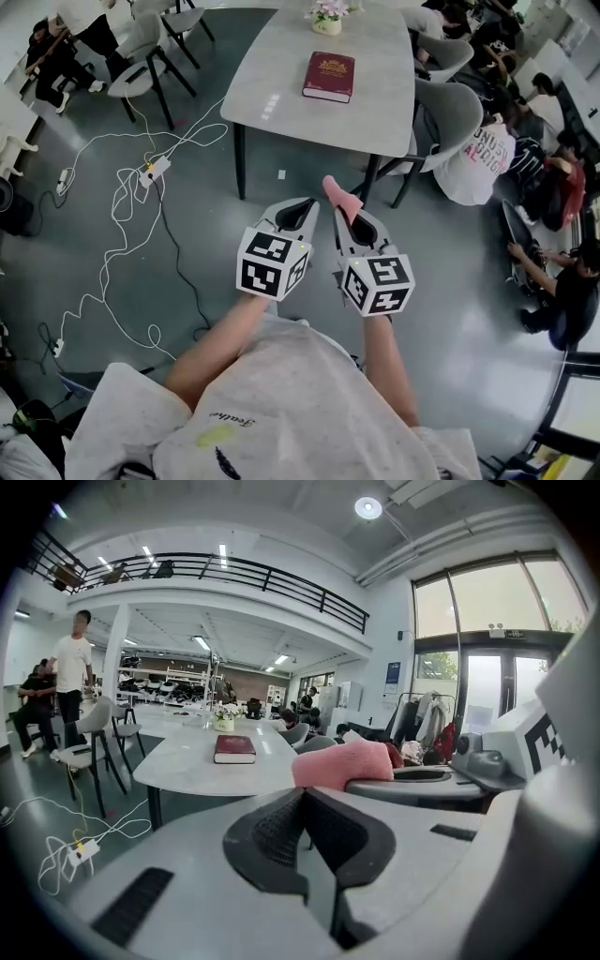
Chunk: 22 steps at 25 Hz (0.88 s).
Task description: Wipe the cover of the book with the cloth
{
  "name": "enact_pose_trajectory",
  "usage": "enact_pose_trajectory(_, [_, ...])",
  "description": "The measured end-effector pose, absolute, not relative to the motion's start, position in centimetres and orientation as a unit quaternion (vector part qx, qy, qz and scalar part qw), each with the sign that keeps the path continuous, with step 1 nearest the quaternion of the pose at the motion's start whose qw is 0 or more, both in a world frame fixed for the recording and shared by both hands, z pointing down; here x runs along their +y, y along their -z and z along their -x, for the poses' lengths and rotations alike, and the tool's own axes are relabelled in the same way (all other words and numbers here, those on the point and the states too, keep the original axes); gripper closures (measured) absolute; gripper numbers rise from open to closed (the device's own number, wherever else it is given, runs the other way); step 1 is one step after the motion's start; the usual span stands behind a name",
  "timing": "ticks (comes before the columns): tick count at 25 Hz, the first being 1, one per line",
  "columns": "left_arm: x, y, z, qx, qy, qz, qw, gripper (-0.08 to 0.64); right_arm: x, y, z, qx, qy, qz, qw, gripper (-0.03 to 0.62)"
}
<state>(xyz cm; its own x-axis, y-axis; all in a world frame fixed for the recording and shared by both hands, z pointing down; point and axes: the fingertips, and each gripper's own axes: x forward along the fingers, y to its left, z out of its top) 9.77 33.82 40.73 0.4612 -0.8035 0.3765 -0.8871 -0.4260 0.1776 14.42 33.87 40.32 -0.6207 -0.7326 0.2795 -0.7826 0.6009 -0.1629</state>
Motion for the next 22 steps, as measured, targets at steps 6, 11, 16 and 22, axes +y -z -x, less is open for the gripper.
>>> enact_pose_trajectory(6, [29.7, -41.2, -9.2, -0.497, -0.114, -0.839, 0.188, 0.552, 30.1, -40.8, -13.8, -0.885, -0.139, -0.43, 0.108, 0.572])
enact_pose_trajectory(11, [25.7, -41.4, -8.2, -0.486, -0.115, -0.845, 0.192, 0.552, 26.3, -41.2, -12.7, -0.88, -0.144, -0.439, 0.113, 0.572])
enact_pose_trajectory(16, [21.4, -41.6, -6.5, -0.474, -0.116, -0.85, 0.199, 0.552, 22.1, -41.2, -11.0, -0.873, -0.149, -0.448, 0.12, 0.572])
enact_pose_trajectory(22, [16.5, -41.8, -4.7, -0.458, -0.113, -0.857, 0.209, 0.552, 17.4, -41.5, -9.1, -0.863, -0.154, -0.462, 0.132, 0.572])
